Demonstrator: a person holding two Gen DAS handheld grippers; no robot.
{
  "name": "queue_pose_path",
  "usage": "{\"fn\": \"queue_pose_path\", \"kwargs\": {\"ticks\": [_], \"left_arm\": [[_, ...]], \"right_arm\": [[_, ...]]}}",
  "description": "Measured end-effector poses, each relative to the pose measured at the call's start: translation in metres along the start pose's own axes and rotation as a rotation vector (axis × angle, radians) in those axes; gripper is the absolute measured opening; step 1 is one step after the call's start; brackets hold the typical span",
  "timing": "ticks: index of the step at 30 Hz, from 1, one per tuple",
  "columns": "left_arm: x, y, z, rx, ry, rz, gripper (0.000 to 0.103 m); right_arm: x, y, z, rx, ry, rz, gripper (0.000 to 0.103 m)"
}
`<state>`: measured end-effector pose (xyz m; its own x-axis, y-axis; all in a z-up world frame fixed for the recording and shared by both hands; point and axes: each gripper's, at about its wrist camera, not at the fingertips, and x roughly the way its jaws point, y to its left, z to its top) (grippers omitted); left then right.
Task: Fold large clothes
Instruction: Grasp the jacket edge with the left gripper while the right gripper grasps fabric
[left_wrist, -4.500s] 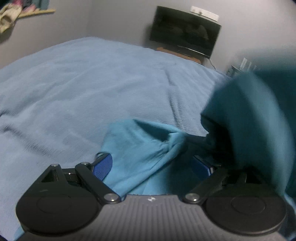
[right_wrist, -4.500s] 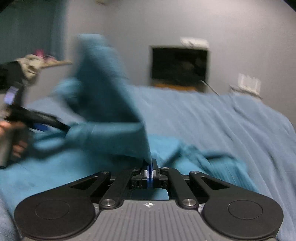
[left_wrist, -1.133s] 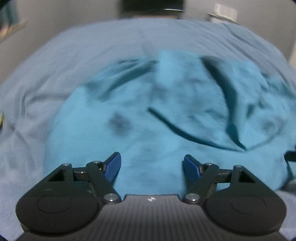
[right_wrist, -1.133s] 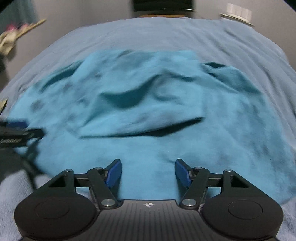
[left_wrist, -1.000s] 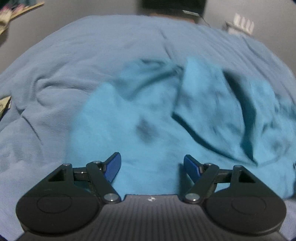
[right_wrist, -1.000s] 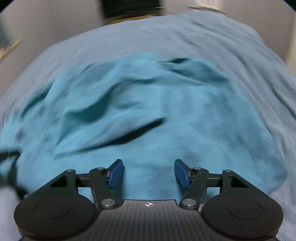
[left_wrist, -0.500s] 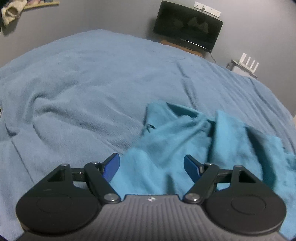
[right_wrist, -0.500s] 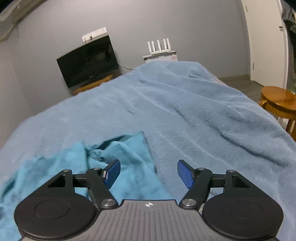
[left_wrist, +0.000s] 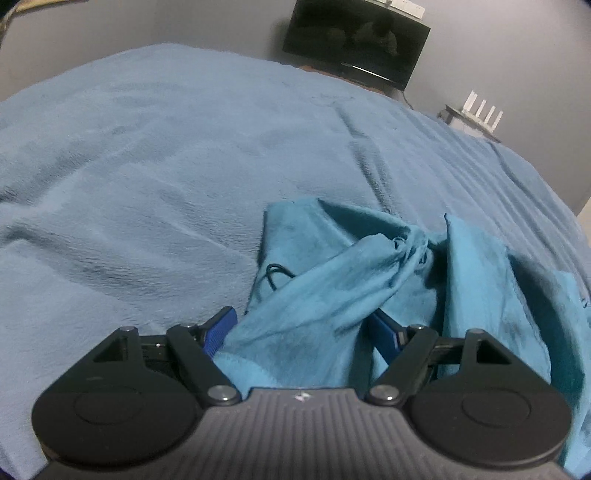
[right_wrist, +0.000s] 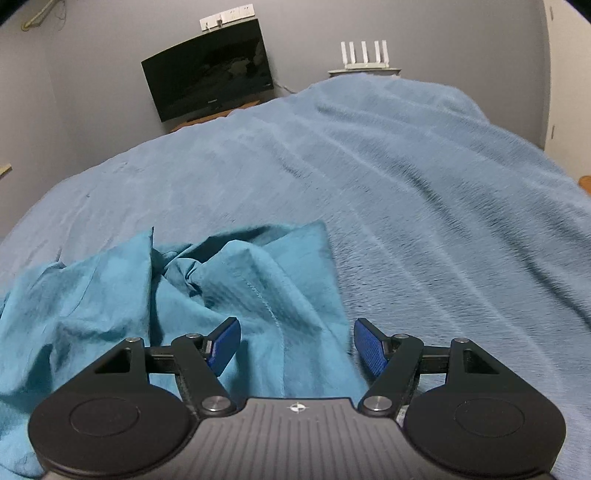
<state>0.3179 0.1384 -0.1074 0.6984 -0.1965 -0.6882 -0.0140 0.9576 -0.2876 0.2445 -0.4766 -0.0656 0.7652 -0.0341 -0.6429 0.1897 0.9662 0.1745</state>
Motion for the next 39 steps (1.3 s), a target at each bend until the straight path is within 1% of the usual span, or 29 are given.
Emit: {"fn": "queue_pose_path", "kwargs": {"ticks": [5,9,12,17,19,20,21,22,24,25,26,27,29,30,33,37,39], "left_arm": [[0.013,0.013,0.004,-0.052,0.006,-0.068,0.075],[0.022,0.012,0.008,-0.007,-0.003,-0.097,0.075],[0.032,0.011,0.012,0.022,0.005,-0.128,0.075],[0.047,0.019,0.014,-0.016,0.046,-0.153,0.074],[0.049,0.019,0.015,-0.016,0.046,-0.159,0.070],[0.049,0.018,0.015,-0.009,0.047,-0.164,0.064],[0.048,0.016,0.015,-0.002,0.047,-0.168,0.057],[0.044,0.013,0.013,0.012,0.039,-0.169,0.053],[0.037,0.004,0.012,0.054,0.012,-0.165,0.038],[0.033,-0.001,0.012,0.075,-0.003,-0.164,0.034],[0.028,-0.006,0.013,0.088,-0.023,-0.166,0.028],[0.024,-0.010,0.014,0.089,-0.043,-0.165,0.024],[0.016,-0.018,0.017,0.104,-0.084,-0.165,0.021],[0.011,-0.023,0.019,0.119,-0.112,-0.159,0.018],[-0.002,-0.039,0.022,0.160,-0.197,-0.153,0.016],[-0.019,-0.062,0.025,0.214,-0.336,-0.123,0.015],[-0.025,-0.074,0.024,0.271,-0.423,-0.106,0.015]], "right_arm": [[0.018,-0.005,0.003,0.031,-0.009,0.037,0.072],[0.028,-0.016,0.005,0.100,-0.007,0.078,0.072],[0.033,-0.020,0.003,0.108,-0.005,0.101,0.073],[0.043,-0.027,0.002,0.108,0.015,0.136,0.077],[0.046,-0.028,0.001,0.112,0.021,0.148,0.079],[0.044,-0.028,0.000,0.109,0.019,0.152,0.075],[0.043,-0.026,0.000,0.098,0.016,0.161,0.066],[0.042,-0.025,0.000,0.091,0.016,0.175,0.061],[0.039,-0.020,0.001,0.068,0.013,0.189,0.041],[0.036,-0.017,0.002,0.048,0.006,0.186,0.037],[0.033,-0.013,0.002,0.021,-0.007,0.171,0.029],[0.029,-0.010,0.004,0.006,-0.018,0.162,0.022],[0.018,-0.002,0.007,-0.025,-0.066,0.151,0.014],[0.011,0.003,0.010,-0.041,-0.097,0.149,0.010],[-0.006,0.022,0.019,-0.108,-0.209,0.134,0.008],[-0.025,0.043,0.021,-0.184,-0.349,0.093,0.006],[-0.036,0.052,0.022,-0.210,-0.430,0.073,0.006]]}}
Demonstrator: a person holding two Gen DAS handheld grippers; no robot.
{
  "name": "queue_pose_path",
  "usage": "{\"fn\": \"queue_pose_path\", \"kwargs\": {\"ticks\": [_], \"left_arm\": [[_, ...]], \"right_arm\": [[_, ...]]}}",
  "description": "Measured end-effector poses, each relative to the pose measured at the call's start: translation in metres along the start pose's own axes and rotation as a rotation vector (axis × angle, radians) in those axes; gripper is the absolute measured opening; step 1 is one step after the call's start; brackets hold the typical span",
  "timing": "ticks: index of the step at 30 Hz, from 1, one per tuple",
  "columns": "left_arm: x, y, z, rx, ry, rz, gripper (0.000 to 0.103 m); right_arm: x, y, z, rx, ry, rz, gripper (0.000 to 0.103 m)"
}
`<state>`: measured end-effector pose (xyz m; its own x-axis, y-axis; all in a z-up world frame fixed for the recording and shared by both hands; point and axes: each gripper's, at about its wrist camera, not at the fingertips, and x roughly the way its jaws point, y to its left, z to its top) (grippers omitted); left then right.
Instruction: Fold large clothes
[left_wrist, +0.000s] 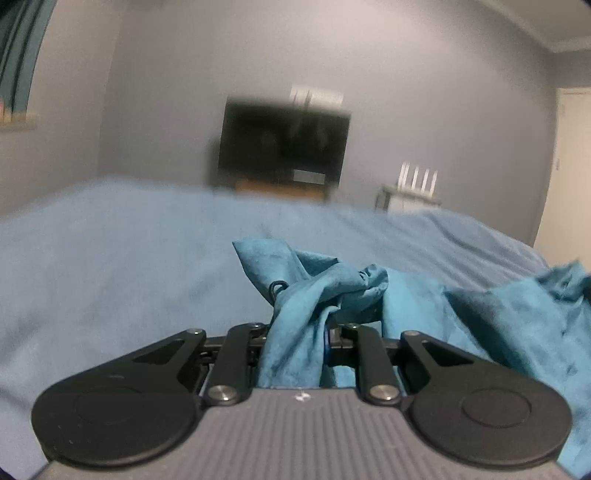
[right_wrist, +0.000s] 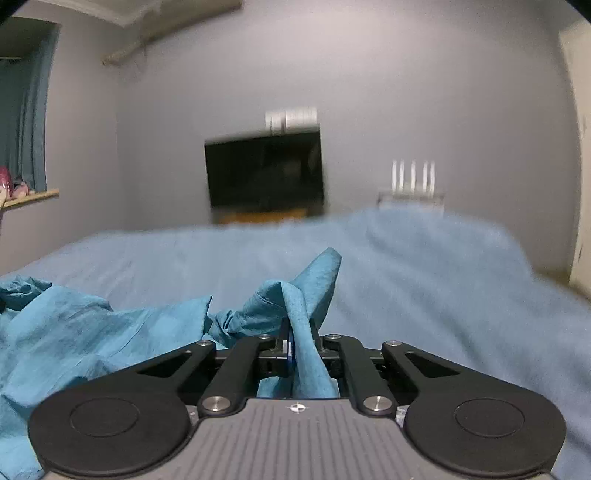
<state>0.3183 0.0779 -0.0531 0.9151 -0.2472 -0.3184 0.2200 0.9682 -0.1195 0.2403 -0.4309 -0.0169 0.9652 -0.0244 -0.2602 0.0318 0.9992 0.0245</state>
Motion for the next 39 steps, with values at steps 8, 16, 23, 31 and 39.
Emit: {"fn": "queue_pose_path", "kwargs": {"ticks": [8,16,23,31,39], "left_arm": [[0.033,-0.007,-0.023,0.049,0.101,0.244,0.073],[0.001,-0.003,-0.011,-0.233,0.030,0.100,0.083],[-0.010,-0.106,-0.032,-0.048,0.252,-0.151,0.084],[-0.020,-0.180,-0.087,0.300,0.420,-0.170,0.085],[-0.084,-0.190,-0.077,0.193,0.307,-0.242,0.087]], "right_arm": [[0.011,-0.006,-0.006,0.044,-0.017,-0.212,0.059],[0.019,0.016,-0.012,0.044,0.039,-0.043,0.063],[0.025,0.110,-0.034,-0.164,0.229,0.268,0.073],[0.007,0.128,-0.066,-0.271,0.397,0.138,0.076],[-0.058,0.037,-0.051,0.374,0.362,-0.199,0.081]]}}
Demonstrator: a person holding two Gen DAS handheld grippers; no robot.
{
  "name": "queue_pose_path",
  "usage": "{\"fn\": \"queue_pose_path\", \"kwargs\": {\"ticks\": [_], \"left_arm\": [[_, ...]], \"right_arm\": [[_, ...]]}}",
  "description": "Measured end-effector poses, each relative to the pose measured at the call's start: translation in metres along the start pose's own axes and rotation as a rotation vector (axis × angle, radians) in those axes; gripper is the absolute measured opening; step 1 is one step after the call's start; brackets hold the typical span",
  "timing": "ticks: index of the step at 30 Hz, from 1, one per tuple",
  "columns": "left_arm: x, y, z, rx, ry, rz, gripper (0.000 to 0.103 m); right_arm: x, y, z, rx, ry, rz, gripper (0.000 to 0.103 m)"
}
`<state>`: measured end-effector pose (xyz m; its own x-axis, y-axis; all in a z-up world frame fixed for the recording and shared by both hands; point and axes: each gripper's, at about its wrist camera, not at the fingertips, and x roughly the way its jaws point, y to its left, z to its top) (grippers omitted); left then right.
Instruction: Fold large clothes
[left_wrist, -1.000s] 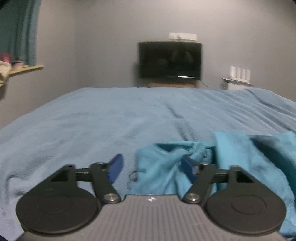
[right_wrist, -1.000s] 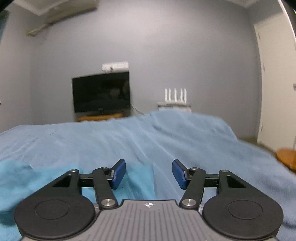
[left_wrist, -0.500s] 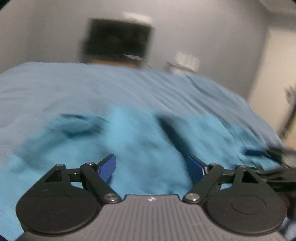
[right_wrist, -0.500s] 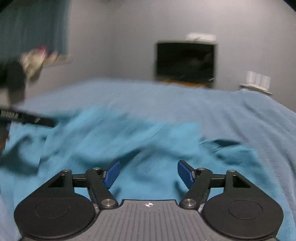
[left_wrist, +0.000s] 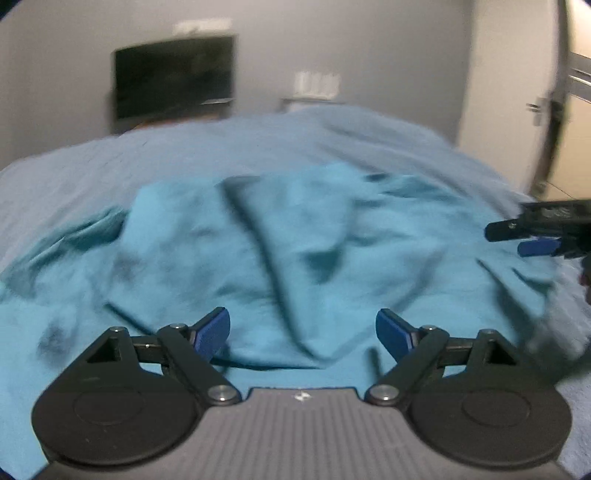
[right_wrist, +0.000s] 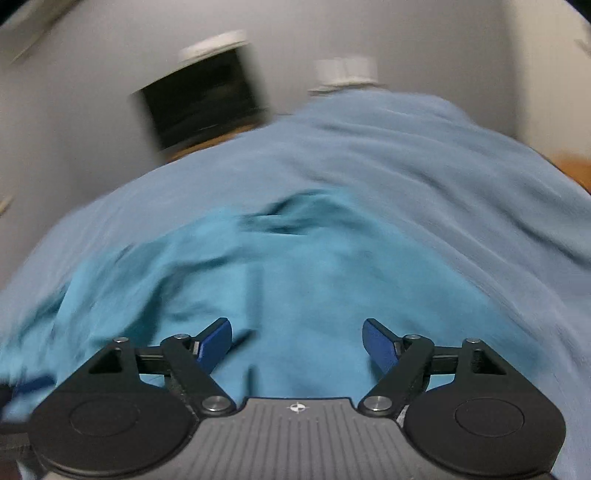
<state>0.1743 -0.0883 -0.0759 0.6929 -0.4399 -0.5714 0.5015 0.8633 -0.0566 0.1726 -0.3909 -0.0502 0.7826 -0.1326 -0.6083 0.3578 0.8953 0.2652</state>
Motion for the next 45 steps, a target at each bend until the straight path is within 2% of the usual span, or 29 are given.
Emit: {"fn": "queue_pose_path", "kwargs": {"ticks": [3,6,9,11,13,16,19,20,21,25,28,30,32,35,37,39,41,45], "left_arm": [[0.004,-0.030,-0.012,0.125,0.093,0.009,0.087],[0.012,-0.039,-0.027,0.161,0.165,-0.001,0.089],[0.014,-0.051,-0.037,0.223,0.196,0.018,0.097],[0.012,-0.056,-0.041,0.255,0.182,0.030,0.098],[0.009,-0.057,-0.044,0.261,0.172,0.029,0.098],[0.004,-0.054,-0.043,0.244,0.160,0.019,0.098],[0.003,-0.051,-0.043,0.229,0.162,0.011,0.098],[0.003,-0.051,-0.043,0.228,0.161,0.010,0.098],[0.002,-0.051,-0.043,0.228,0.158,0.009,0.098],[-0.002,-0.047,-0.041,0.209,0.126,-0.005,0.098],[-0.012,-0.041,-0.033,0.160,0.043,0.011,0.098],[-0.017,-0.035,-0.025,0.102,-0.016,0.021,0.098],[-0.014,-0.032,-0.017,0.073,-0.052,0.080,0.098],[0.002,-0.029,-0.008,0.036,-0.012,0.178,0.098],[0.017,-0.028,-0.009,0.027,0.046,0.230,0.098],[0.029,-0.029,-0.015,0.030,0.097,0.242,0.097],[0.037,-0.033,-0.022,0.061,0.126,0.260,0.097],[0.044,-0.030,-0.030,0.051,0.149,0.260,0.097]], "right_arm": [[-0.021,-0.038,-0.011,0.206,0.010,-0.127,0.081],[-0.035,-0.079,-0.020,0.461,0.015,-0.161,0.082],[-0.031,-0.113,-0.037,0.712,0.077,-0.120,0.083],[-0.019,-0.126,-0.051,0.836,0.131,-0.092,0.083],[-0.013,-0.130,-0.061,0.919,0.144,-0.040,0.082],[-0.005,-0.123,-0.063,0.888,0.134,-0.015,0.081],[0.015,-0.121,-0.063,0.888,0.099,0.024,0.073],[0.019,-0.122,-0.064,0.894,0.098,0.020,0.069],[0.026,-0.122,-0.065,0.902,0.096,0.022,0.056],[0.027,-0.114,-0.060,0.865,0.049,0.098,0.039],[0.025,-0.116,-0.062,0.931,-0.033,0.205,0.040],[0.029,-0.119,-0.066,0.978,-0.031,0.191,0.045],[0.037,-0.121,-0.072,1.033,-0.029,0.179,0.050],[0.049,-0.116,-0.070,1.021,-0.023,0.192,0.052],[0.050,-0.105,-0.064,0.958,-0.049,0.191,0.041],[0.043,-0.088,-0.055,0.832,-0.098,0.175,0.017],[0.028,-0.067,-0.043,0.670,-0.141,0.188,0.009],[0.003,-0.020,-0.027,0.364,-0.226,0.238,0.007]]}}
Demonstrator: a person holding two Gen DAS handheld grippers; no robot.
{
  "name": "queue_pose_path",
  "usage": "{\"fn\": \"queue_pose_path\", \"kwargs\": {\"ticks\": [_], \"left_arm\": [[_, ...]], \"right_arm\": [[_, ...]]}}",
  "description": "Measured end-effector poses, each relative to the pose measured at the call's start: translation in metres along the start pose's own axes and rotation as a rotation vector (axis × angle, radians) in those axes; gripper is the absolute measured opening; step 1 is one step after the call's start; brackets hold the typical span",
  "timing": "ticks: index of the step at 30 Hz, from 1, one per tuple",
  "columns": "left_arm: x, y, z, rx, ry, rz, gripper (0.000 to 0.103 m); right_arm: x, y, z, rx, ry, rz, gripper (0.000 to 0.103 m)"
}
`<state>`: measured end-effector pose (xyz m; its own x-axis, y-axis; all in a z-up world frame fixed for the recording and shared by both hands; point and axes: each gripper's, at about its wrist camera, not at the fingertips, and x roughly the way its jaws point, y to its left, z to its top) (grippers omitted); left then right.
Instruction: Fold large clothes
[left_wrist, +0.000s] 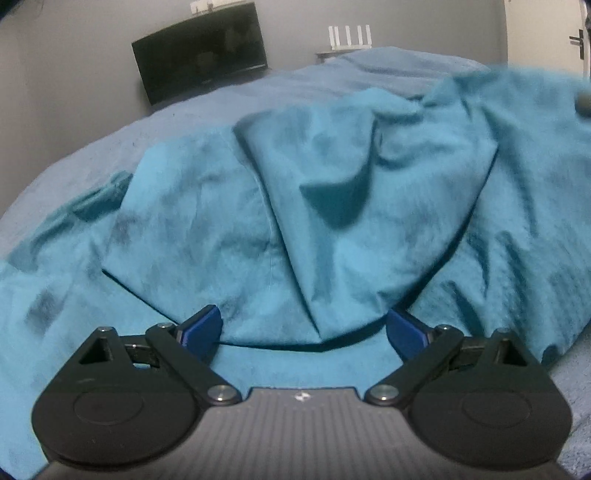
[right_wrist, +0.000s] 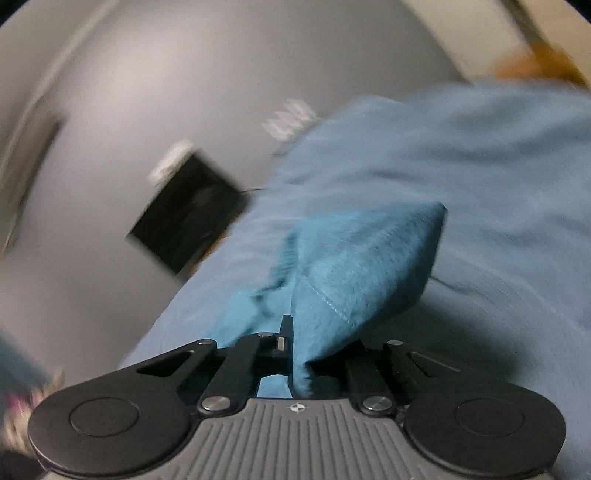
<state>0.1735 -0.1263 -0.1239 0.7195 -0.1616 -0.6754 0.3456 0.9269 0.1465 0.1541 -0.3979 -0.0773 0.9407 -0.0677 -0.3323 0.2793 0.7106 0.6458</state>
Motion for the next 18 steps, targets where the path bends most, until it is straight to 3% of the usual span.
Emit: {"fn": "queue_pose_path", "kwargs": {"ticks": [8,12,15,18], "left_arm": [[0.001,0.003,-0.005,-0.014,0.011,-0.018,0.097],[-0.024,0.032,0.004,-0.065,0.003,-0.100,0.085],[-0.057,0.093,0.015,-0.256,-0.057,-0.203,0.085],[-0.094,0.160,0.016,-0.508,-0.153,-0.227,0.089]], "right_arm": [[-0.024,0.116,-0.046,-0.612,-0.052,0.234,0.007],[-0.036,0.153,-0.076,-0.844,-0.056,0.334,0.006],[-0.040,0.172,-0.089,-0.929,-0.044,0.370,0.006],[-0.042,0.187,-0.109,-1.030,-0.037,0.371,0.006]]}}
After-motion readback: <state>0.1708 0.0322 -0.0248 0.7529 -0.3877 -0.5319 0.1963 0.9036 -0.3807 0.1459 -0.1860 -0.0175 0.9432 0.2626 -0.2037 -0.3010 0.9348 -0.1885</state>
